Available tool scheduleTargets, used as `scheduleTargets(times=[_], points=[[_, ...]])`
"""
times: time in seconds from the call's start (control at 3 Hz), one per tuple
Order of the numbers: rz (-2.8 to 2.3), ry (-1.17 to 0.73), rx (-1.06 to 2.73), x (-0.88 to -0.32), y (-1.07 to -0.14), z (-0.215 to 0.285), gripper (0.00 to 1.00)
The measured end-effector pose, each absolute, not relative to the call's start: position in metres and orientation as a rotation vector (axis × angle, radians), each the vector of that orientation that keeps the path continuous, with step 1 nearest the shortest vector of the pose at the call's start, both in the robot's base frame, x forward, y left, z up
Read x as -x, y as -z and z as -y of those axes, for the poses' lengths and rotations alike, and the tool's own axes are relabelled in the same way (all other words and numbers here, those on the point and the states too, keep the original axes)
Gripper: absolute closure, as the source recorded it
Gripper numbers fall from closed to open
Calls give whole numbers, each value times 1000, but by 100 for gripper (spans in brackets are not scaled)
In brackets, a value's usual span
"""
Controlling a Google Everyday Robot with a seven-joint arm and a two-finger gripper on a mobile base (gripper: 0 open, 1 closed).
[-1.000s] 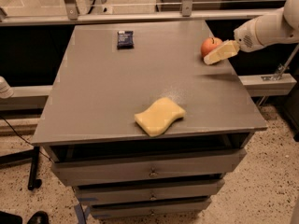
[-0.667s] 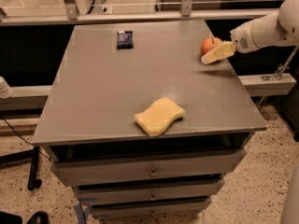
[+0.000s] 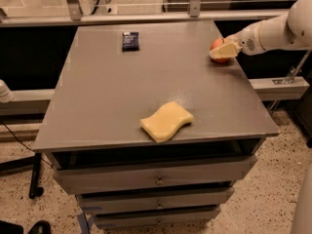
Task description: Move apple near rxbar blueberry
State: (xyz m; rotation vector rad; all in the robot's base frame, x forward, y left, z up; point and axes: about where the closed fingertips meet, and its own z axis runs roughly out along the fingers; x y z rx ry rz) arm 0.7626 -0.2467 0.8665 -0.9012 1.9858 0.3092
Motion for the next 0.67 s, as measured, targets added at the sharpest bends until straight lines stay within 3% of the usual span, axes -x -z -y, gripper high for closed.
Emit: scheduleTargets(times=[0.33,0.67], points=[[-1940,-341,912,-763,-880,228,64],[-1831,-401,956,-768,-914,172,95]])
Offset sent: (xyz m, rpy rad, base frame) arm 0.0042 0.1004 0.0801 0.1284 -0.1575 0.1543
